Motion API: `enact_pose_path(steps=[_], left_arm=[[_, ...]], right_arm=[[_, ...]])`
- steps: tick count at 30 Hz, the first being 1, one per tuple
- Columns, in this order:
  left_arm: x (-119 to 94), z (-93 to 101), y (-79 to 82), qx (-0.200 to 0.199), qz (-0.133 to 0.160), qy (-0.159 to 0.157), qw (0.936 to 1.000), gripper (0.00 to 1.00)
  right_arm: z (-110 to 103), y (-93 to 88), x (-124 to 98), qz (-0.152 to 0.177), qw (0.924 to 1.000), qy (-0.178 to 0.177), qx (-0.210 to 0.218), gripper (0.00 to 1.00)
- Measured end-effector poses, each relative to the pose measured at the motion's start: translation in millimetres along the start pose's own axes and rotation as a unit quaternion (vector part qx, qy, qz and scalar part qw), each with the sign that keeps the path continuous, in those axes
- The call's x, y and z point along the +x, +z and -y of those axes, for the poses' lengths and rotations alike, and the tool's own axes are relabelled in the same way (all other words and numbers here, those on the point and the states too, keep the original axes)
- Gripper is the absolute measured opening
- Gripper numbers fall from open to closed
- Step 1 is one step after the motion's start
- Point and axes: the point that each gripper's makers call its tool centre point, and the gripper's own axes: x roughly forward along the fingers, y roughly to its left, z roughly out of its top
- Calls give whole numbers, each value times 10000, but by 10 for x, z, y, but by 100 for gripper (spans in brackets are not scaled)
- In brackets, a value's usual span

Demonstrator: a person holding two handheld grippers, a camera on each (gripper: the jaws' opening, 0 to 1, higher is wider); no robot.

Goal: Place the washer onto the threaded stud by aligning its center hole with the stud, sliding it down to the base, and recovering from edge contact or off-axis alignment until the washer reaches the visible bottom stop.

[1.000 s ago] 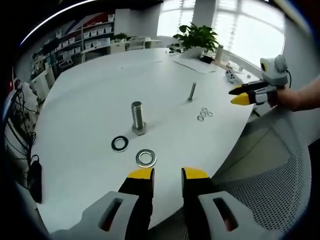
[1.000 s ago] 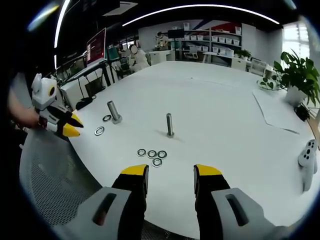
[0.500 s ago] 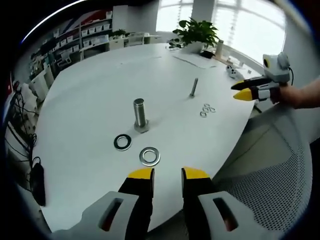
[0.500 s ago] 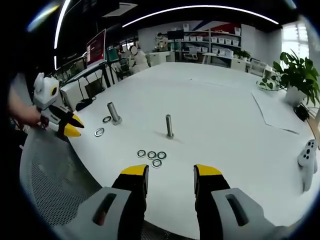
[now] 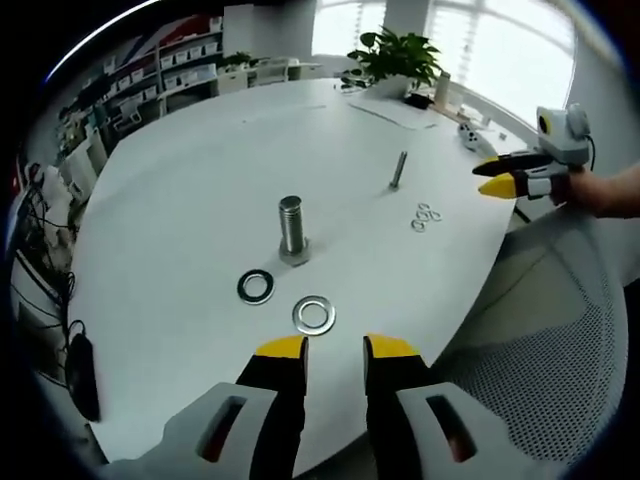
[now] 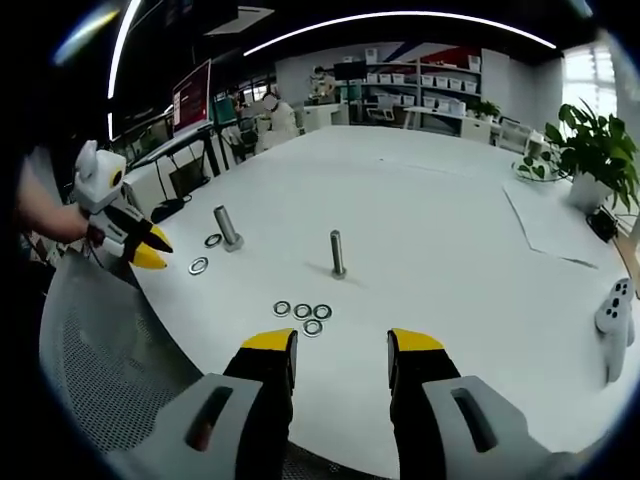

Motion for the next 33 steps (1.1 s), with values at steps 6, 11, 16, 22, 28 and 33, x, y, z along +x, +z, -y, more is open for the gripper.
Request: enact_pose_path(steps=[6, 11, 16, 22, 28, 33], left_arm=[[31, -29, 25, 112, -144, -39, 9998, 20], [61, -95, 66, 135, -225, -43, 9996, 20], [89, -132, 60, 158, -376, -82, 9991, 20], [119, -157, 35, 199, -614, -103, 9979, 20], [172, -159, 3, 94, -825, -187, 9964, 21], [234, -138, -55, 129, -1166, -352, 9925, 21]], right_arm=[[7, -1, 6, 10, 10000, 1, 9, 39], [3, -3, 8, -1, 10000, 11, 7, 39], [3, 1, 7, 7, 10000, 16, 11, 39], [7, 1, 10, 15, 10000, 17, 17, 39], [1, 1, 5, 4, 10000, 14, 10, 39], [3, -15, 9, -26, 10000, 15, 9, 39]])
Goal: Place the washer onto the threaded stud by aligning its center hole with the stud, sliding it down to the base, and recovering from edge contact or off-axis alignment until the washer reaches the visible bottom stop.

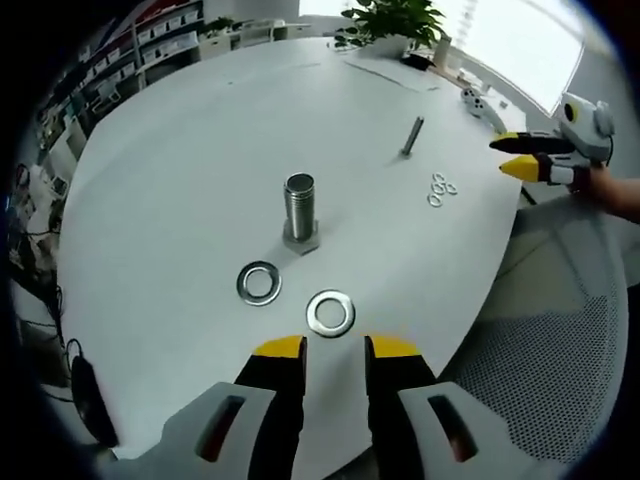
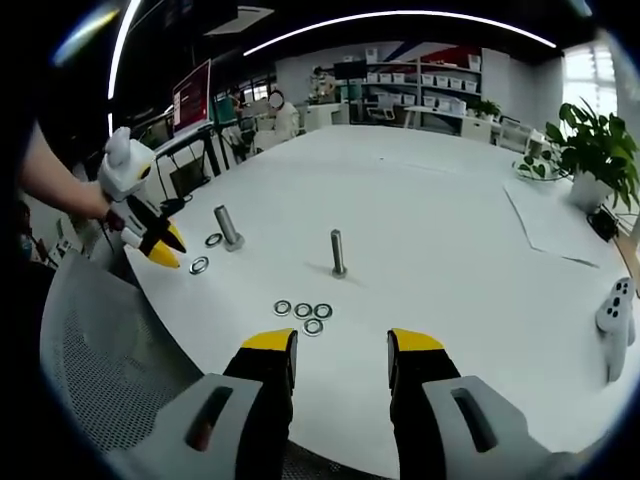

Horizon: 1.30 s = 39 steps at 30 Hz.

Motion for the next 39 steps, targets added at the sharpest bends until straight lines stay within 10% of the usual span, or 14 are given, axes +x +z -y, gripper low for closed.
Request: enact_pose_path(steps=[39], left_arm=[[251, -27, 120, 1056, -1010, 83, 9892, 27]], right_arm=[[0, -5, 1, -32, 10000, -19, -18, 39]])
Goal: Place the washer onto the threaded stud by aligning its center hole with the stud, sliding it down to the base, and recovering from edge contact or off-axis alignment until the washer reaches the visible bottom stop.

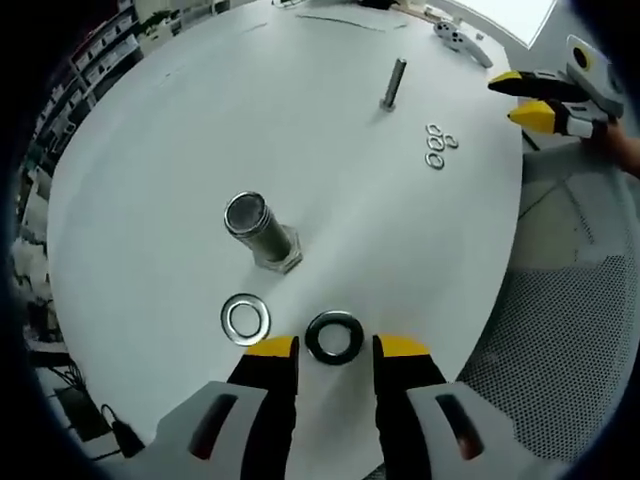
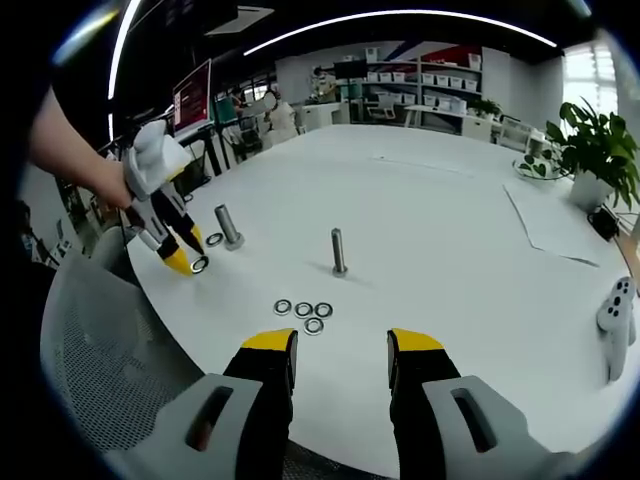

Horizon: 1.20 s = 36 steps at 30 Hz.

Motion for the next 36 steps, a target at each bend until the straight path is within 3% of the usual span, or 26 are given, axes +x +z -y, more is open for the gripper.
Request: enact_pose_path(steps=[11, 23, 29, 36], left_arm=[[10, -12, 7, 570, -118, 137, 9982, 24], [-11, 32, 7, 749, -59, 135, 9971, 22], [2, 22, -3, 756, -148, 114, 9970, 21], [-2, 32, -12, 1049, -411, 52, 9936, 22]], right_arm=[[19, 16, -6, 57, 10000, -20, 47, 39], [13, 9, -4, 43, 10000, -9, 53, 38], [11, 8, -5, 33, 10000, -8, 44, 38], [9, 9, -7, 34, 10000, -5, 48, 38]])
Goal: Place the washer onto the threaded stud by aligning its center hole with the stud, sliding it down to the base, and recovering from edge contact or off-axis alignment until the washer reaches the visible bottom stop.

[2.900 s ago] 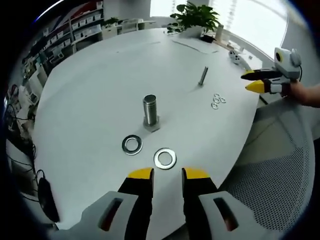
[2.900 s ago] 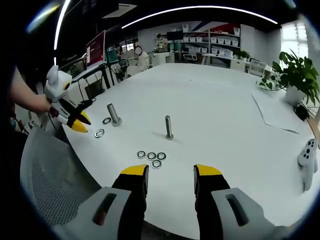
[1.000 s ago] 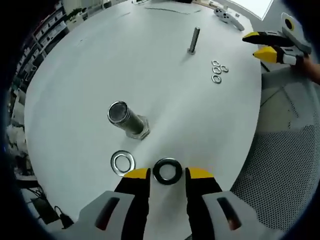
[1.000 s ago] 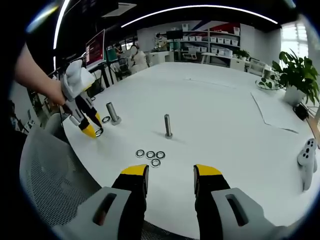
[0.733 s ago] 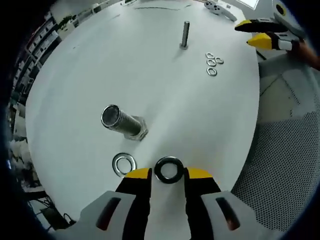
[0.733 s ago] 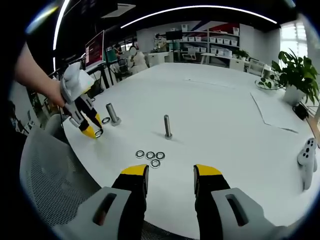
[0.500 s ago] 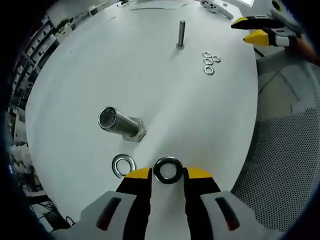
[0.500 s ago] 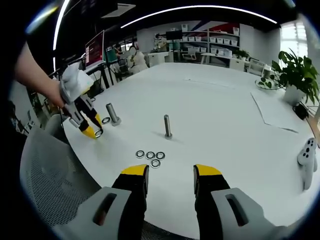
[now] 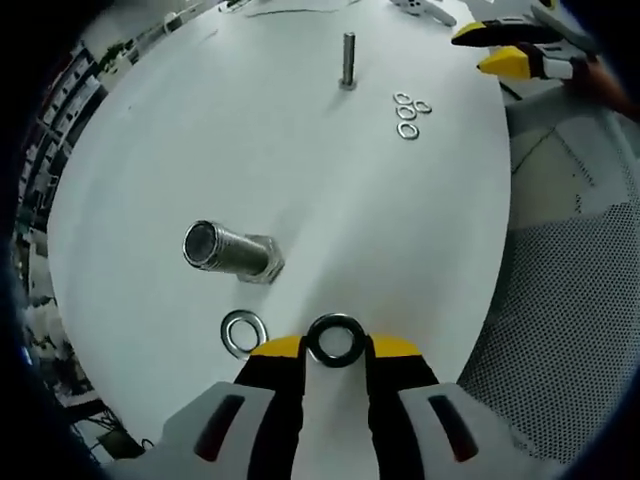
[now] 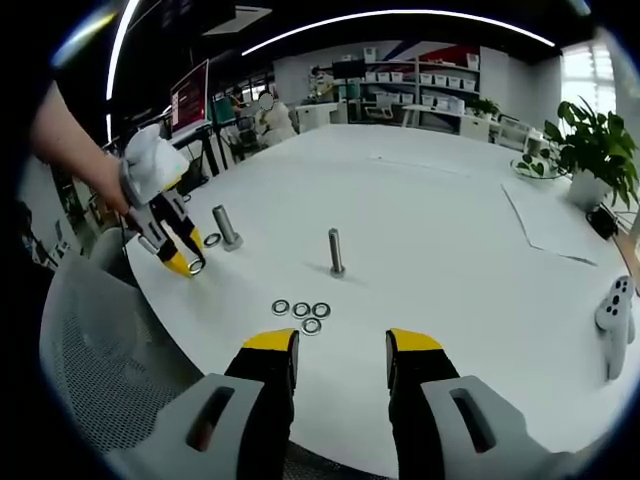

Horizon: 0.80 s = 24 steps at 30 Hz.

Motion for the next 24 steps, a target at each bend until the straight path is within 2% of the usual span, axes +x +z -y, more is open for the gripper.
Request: enact_pose_path(steps=[3, 7, 14, 19, 24], left_arm=[[-1, -20, 3, -320, 120, -67, 9994, 22], [-1, 2, -12, 141, 190, -53, 9997, 22], [13, -5, -8, 185, 121, -48, 9997, 22], [14, 26, -23, 615, -49, -162, 9980, 25], [18, 23, -20, 631, -132, -130, 9978, 26]], right_arm=[[3, 3, -4, 12, 10000, -7, 10, 38], [6, 3, -2, 13, 10000, -7, 0, 38], [5, 0, 2, 2, 10000, -6, -10, 37], [11, -1, 3, 0, 10000, -17, -8, 37], [13, -6, 6, -11, 10000, -23, -5, 37]])
